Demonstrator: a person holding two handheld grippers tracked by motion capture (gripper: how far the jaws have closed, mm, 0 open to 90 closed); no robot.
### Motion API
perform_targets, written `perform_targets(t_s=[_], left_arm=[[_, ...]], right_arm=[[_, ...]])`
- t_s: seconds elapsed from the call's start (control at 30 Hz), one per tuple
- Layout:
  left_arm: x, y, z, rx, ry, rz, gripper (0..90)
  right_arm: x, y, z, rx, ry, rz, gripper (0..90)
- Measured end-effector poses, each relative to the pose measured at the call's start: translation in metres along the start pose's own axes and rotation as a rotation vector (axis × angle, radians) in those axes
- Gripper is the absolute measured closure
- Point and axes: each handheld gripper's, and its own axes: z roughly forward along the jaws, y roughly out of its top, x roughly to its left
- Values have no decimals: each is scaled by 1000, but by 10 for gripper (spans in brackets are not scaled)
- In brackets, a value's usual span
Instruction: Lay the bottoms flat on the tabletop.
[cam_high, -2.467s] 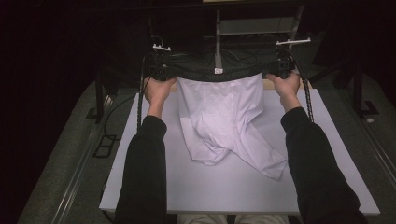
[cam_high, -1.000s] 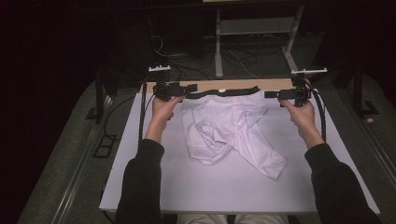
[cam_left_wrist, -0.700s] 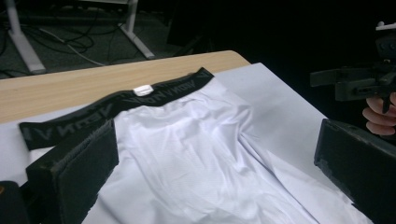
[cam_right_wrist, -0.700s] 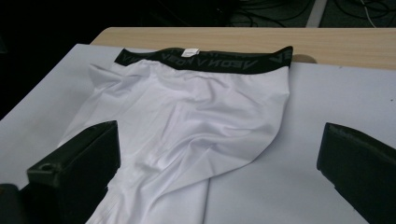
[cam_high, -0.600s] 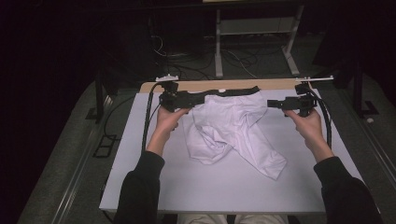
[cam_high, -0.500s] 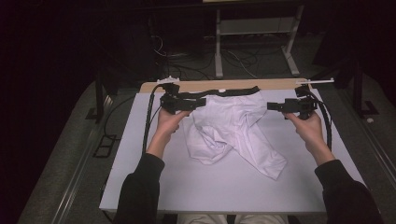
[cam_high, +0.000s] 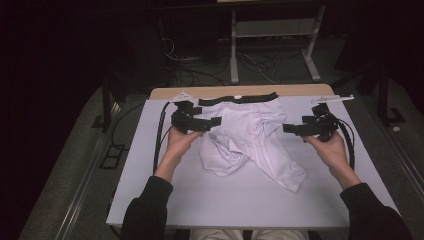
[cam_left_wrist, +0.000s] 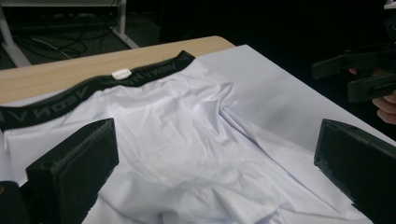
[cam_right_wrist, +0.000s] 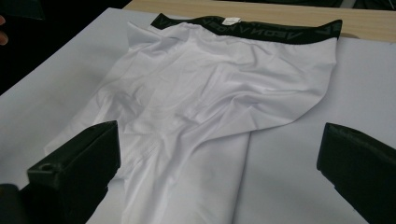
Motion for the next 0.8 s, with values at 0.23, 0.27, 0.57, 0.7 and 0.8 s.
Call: perform_targets(t_s=[0.23,0.27,0.57,0.7,0.8], left_arm=[[-8,-14,-2,21,-4,26,0],[-10,-16,-2,24,-7,29,0],[-22,-40,2,29,-52,24,0],[-26,-47,6,48,-55,31,0],[-28,-56,8,48,-71,18,0]], right_arm=[[5,-13,-1,1,28,8,0],[6,-15,-2,-1,31,10,0],[14,-34,-4,7,43,-3,0],[15,-41,-3,10,42,-1,0],[16,-46,-4,10,35,-13,0]])
